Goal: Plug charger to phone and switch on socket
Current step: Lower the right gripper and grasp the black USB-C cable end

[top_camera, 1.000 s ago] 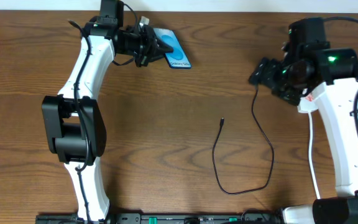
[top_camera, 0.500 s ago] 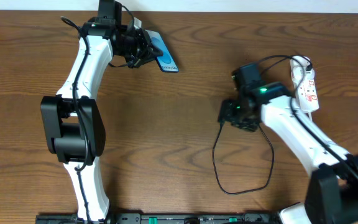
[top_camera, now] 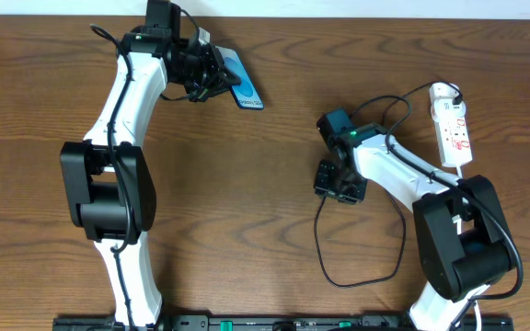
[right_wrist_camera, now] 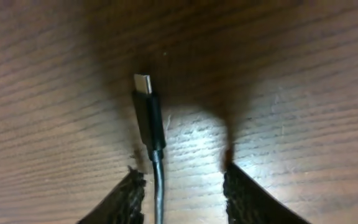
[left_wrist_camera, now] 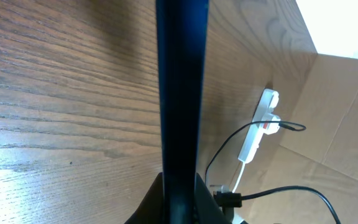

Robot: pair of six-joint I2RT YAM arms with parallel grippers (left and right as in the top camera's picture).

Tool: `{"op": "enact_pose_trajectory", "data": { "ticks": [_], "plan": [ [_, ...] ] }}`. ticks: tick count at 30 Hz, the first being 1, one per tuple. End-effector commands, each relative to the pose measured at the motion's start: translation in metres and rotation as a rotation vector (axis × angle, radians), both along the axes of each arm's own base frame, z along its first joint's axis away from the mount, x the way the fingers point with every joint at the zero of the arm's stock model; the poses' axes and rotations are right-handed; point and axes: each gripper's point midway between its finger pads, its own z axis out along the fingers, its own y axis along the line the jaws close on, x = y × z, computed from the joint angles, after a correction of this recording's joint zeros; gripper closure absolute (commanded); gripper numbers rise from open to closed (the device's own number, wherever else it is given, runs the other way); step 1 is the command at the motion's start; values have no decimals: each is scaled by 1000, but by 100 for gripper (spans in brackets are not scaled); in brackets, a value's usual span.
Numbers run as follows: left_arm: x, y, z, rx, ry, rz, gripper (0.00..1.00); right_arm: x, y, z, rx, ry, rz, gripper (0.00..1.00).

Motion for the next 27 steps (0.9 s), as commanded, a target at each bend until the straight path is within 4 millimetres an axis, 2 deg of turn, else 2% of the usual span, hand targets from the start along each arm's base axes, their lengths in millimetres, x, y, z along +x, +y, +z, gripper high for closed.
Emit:
{"op": "enact_pose_trajectory", "data": {
  "ticks": [1, 5, 10, 14, 25, 27],
  "plan": [
    [0, 1, 11, -6, -34, -12, 93, 2, -6, -6, -16, 4, -12, 65],
    [0, 1, 11, -6, -34, -12, 93, 10, -8, -6, -3, -20, -22, 67],
    [0, 1, 11, -6, -33, -12, 92, 11, -6, -6, 5, -25, -13, 69],
    [0, 1, 11, -6, -33, -12, 93, 12, -5, -6, 7, -28, -13, 75],
    [0, 1, 11, -6, -33, -12, 93, 16, -4, -6, 14, -45, -13, 82],
    [0, 1, 11, -6, -33, -12, 93, 17, -4, -6, 13, -49, -13, 86]
  ]
}}
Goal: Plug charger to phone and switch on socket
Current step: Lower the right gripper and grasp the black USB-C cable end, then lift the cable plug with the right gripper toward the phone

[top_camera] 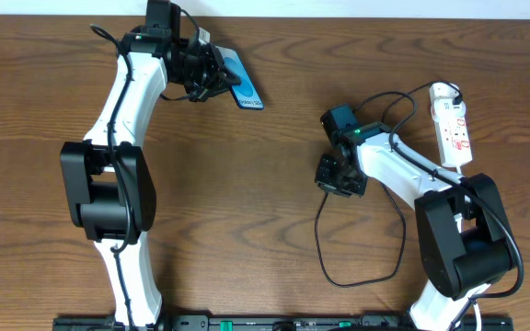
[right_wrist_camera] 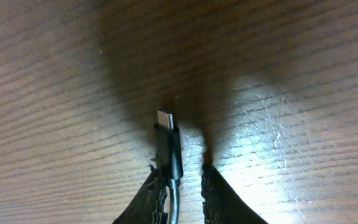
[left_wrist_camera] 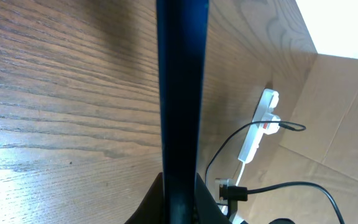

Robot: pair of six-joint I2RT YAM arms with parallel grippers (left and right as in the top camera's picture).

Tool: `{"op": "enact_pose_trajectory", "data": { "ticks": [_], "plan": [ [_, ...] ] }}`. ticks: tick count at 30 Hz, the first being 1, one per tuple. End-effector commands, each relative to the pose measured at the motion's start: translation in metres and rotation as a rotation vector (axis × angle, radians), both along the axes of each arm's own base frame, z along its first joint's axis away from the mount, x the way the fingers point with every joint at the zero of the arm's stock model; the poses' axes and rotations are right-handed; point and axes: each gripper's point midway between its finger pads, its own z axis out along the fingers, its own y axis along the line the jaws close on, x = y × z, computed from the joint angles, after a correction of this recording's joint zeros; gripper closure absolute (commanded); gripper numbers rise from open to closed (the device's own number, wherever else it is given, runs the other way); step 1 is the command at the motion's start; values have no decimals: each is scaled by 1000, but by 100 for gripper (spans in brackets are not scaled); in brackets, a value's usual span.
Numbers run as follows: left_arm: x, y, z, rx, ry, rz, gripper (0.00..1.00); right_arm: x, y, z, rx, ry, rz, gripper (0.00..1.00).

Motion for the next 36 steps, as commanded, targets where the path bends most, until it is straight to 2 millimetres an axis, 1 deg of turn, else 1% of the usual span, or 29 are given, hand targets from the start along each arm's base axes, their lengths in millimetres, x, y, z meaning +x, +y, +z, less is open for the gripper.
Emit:
{"op": "enact_pose_trajectory", "data": {
  "ticks": [1, 4, 7, 10, 12, 15, 17, 18, 19, 20, 21, 22, 24, 25, 26, 28, 30, 31, 32, 34, 36],
  "plan": [
    [0, 1, 11, -6, -34, -12, 93, 0, -2, -4, -9, 5, 3, 87],
    [0, 1, 11, -6, -34, -12, 93, 1, -2, -4, -11, 0, 3, 89],
    [0, 1, 11, -6, -34, -12, 93, 2, -2, -4, -9, -4, 3, 94],
    [0, 1, 11, -6, -34, -12, 93, 3, -1, -4, -6, -11, 11, 95],
    [0, 1, 11, -6, -34, -12, 93, 5, 0, -4, 5, -17, 25, 98],
    [0, -1, 12, -16, -36, -17, 93, 7, 5, -1, 39, -21, 50, 99],
    [-1, -7, 19, -55, -70, -56, 93, 11, 7, 4, 64, -32, 68, 98],
    [-1, -15, 29, -110, -119, -109, 93, 14, 10, 11, 95, -49, 89, 98],
    [-2, -23, 41, -175, -172, -162, 93, 19, 18, 22, 147, -77, 131, 98],
    [-4, -32, 59, -267, -239, -226, 93, 23, 25, 33, 201, -108, 174, 99],
    [-5, -37, 70, -320, -279, -262, 93, 26, 34, 46, 257, -142, 214, 99],
    [-6, -42, 85, -390, -332, -309, 93, 28, 49, 69, 358, -204, 295, 99],
    [-8, -46, 96, -438, -370, -345, 94, 27, 64, 94, 454, -272, 378, 99],
    [-11, -48, 105, -480, -399, -377, 93, 27, 74, 120, 525, -343, 426, 99],
    [-12, -48, 107, -493, -404, -386, 93, 27, 75, 129, 534, -368, 432, 99],
    [-17, -50, 116, -538, -422, -419, 93, 30, 76, 157, 548, -464, 452, 99],
    [-22, -52, 124, -581, -439, -453, 93, 33, 77, 175, 557, -528, 465, 99],
    [-26, -53, 129, -615, -448, -480, 93, 35, 78, 187, 563, -574, 476, 99],
    [-30, -54, 134, -640, -451, -500, 93, 36, 79, 192, 567, -594, 479, 99],
    [-32, -60, 135, -648, -413, -496, 93, 37, 80, 199, 580, -617, 487, 99],
    [-34, -65, 136, -652, -407, -505, 93, 34, 83, 198, 603, -602, 495, 99]
  ]
}}
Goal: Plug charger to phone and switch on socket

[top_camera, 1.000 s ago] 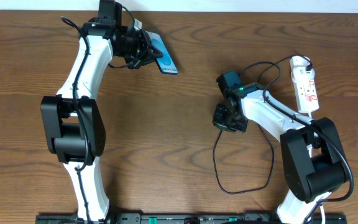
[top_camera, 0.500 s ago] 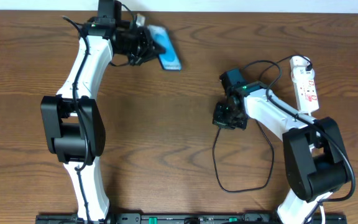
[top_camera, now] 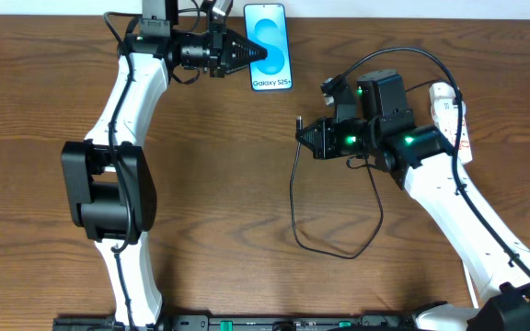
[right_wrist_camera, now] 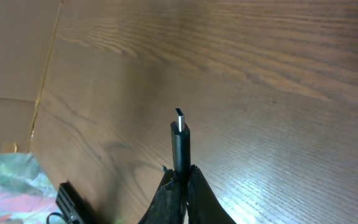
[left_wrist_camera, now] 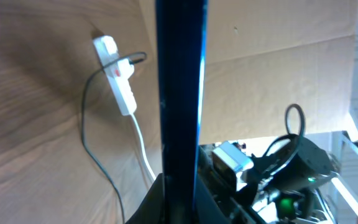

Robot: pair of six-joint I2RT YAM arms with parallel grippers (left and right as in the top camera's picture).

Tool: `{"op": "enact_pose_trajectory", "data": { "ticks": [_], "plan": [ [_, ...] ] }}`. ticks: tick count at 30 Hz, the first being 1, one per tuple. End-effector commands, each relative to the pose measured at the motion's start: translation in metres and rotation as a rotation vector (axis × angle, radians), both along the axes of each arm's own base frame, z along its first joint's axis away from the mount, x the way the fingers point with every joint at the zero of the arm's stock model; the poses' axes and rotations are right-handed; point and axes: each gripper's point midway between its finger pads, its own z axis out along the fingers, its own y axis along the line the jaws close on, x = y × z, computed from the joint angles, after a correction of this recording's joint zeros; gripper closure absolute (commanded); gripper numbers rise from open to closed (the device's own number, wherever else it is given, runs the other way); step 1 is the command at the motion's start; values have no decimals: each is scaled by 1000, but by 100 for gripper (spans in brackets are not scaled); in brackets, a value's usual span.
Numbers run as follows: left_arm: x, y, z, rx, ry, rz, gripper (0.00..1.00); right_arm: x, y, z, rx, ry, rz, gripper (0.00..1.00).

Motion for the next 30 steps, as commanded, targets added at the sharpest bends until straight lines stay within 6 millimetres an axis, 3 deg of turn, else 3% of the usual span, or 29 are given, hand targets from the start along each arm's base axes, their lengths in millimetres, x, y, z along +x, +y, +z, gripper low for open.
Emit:
{"op": "enact_pose_trajectory", "data": {
  "ticks": [1, 4, 7, 15, 19, 26, 30],
  "plan": [
    [-18, -14, 27, -67, -14, -92, 93, -4, 9, 7, 52, 3, 63, 99],
    [-21, -21, 34, -71, -63, -110, 93, -6, 17, 6, 87, 1, 113, 99],
    [-21, -22, 37, -72, -54, -110, 93, -4, 24, 17, 160, -24, 158, 99],
    [-23, -22, 42, -71, 3, -106, 93, 17, 2, 20, 213, 16, 37, 99],
    [-21, -22, 51, -75, -17, -105, 93, 9, 10, 36, 323, -16, 138, 99],
    [-15, -23, 63, -83, -24, -102, 93, 3, 14, 29, 390, 31, 141, 99],
    [-15, -24, 63, -83, -8, -102, 93, 7, 17, 36, 446, 1, 140, 99]
  ]
}}
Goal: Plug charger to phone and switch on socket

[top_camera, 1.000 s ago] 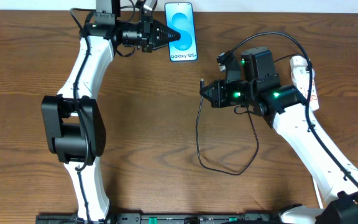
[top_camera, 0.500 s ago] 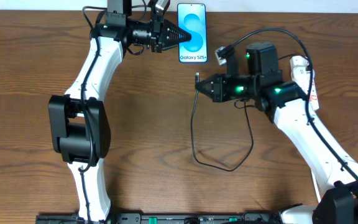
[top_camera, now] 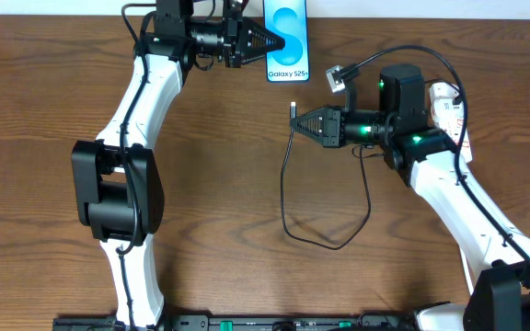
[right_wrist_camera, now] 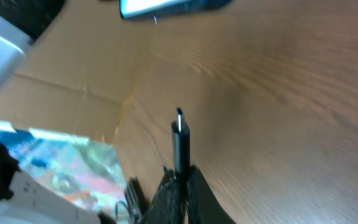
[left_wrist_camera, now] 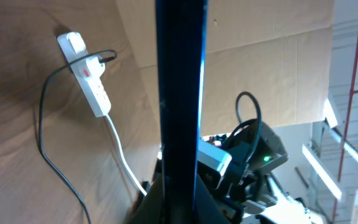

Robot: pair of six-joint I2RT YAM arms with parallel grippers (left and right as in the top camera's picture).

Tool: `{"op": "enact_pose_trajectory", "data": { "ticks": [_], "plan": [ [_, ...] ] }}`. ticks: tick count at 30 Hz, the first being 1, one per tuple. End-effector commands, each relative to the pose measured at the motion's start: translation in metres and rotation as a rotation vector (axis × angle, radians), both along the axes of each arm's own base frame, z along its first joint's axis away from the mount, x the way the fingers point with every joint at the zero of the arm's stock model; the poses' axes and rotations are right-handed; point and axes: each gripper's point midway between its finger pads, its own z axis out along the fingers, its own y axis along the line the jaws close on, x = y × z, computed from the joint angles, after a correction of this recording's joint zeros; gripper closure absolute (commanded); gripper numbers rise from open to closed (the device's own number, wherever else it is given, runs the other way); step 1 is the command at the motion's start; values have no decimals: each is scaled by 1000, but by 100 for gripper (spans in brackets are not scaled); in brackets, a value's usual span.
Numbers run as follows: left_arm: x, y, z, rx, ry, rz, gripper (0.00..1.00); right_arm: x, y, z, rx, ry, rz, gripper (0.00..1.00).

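My left gripper (top_camera: 267, 41) is shut on the phone (top_camera: 287, 39), holding it off the table at the back with its lit screen up; in the left wrist view the phone (left_wrist_camera: 180, 93) is a dark edge-on bar. My right gripper (top_camera: 304, 122) is shut on the black charger plug (right_wrist_camera: 179, 132), whose metal tip (top_camera: 293, 107) sits just below the phone's lower edge. The black cable (top_camera: 288, 198) hangs down and loops over the table. The white socket strip (top_camera: 451, 118) lies at the right, partly behind the right arm; it also shows in the left wrist view (left_wrist_camera: 87, 79).
A brown cardboard wall (left_wrist_camera: 266, 68) stands beyond the table's far edge. The wooden table (top_camera: 219, 211) carries the cable loop in its middle.
Both grippers have moved. The phone is further right and nearer the back edge. The plug has risen toward it and now sits just under the phone's lower edge.
The left gripper held the phone edge-on near the back left while the right gripper stood open round the plug on the table. It then shut on the plug. Later both were lifted and facing each other, and now plug and phone are close together.
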Motion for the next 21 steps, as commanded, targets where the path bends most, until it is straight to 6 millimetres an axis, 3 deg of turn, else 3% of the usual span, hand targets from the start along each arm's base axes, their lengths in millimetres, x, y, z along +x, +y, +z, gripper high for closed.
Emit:
{"op": "enact_pose_trajectory", "data": {
  "ticks": [1, 21],
  "plan": [
    [-15, 4, 34, -26, -23, -36, 93, -5, 5, 8, 85, 39, 31, 99],
    [-22, -3, 43, -31, -55, -54, 93, 8, -4, 19, 140, 78, -15, 99]
  ]
}}
